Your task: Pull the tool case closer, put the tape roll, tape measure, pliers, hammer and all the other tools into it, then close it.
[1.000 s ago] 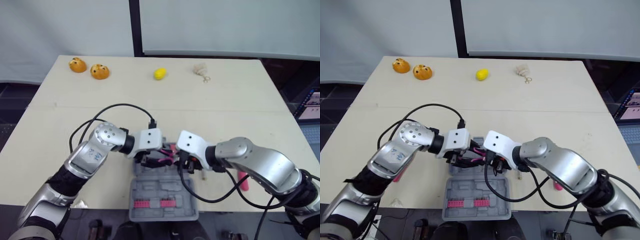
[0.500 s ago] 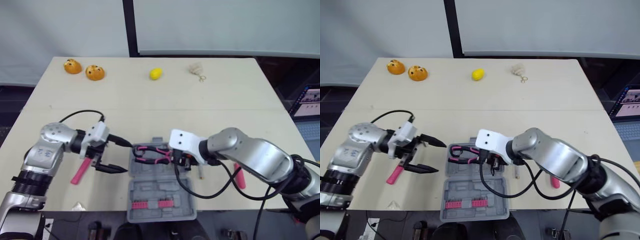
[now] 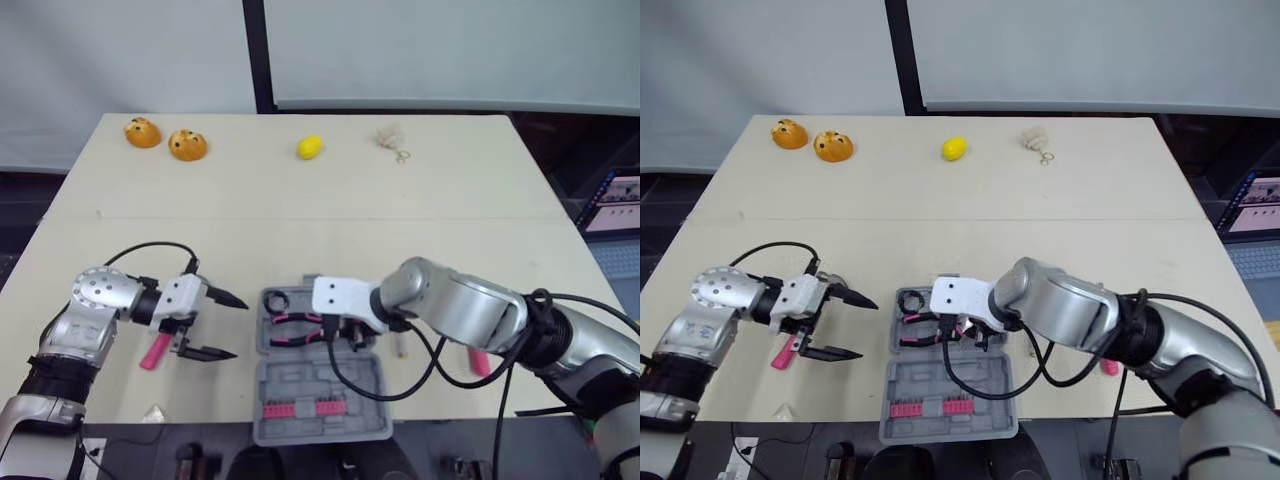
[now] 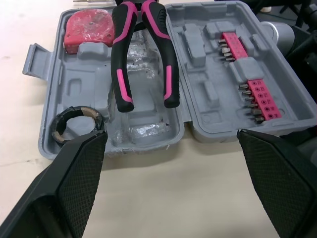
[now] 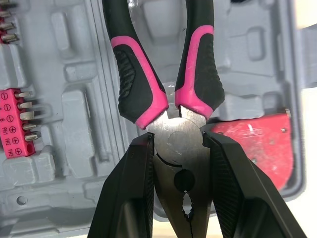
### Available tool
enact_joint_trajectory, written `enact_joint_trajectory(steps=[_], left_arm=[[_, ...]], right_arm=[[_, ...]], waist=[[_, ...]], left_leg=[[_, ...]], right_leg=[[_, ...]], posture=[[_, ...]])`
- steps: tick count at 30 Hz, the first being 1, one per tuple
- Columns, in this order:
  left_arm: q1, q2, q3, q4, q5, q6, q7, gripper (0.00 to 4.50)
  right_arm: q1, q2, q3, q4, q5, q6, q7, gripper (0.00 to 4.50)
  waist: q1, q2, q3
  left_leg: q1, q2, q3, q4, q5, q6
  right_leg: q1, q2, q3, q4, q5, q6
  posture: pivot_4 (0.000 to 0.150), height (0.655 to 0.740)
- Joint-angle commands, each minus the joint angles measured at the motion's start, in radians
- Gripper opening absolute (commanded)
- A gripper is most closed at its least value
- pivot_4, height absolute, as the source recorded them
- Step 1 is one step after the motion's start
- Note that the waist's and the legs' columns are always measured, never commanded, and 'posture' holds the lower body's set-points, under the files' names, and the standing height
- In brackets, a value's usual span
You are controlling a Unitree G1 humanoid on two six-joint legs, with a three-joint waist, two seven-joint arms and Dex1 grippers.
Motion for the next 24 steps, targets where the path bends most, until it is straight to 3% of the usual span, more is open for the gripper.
enact_joint_trajectory(steps=[1, 24], left_arm=[[-0.015, 0.003, 0.001, 0.042, 0.019, -0.056, -0.058, 4.5], [-0.029, -0.017, -0.007, 0.055, 0.037, -0.087, -0.032, 4.5]], right_arm=[[-0.039, 0.03, 0.005, 0.022, -0.032, -0.018, 0.023, 1.05], [-0.041, 0.136, 0.057, 0.164, -0.14, -0.059, 0.055, 1.05]], waist=[[-0.001, 0.0, 0.0], [-0.021, 0.0, 0.0]], left_leg=[[0.0, 0.0, 0.0, 0.0, 0.0, 0.0], [0.0, 0.0, 0.0, 0.0, 0.0, 0.0]], right_leg=[[0.0, 0.0, 0.0, 0.0, 0.0, 0.0], [0.0, 0.0, -0.001, 0.0, 0.0, 0.0]], posture=[[0.15, 0.74], [0.15, 0.74]])
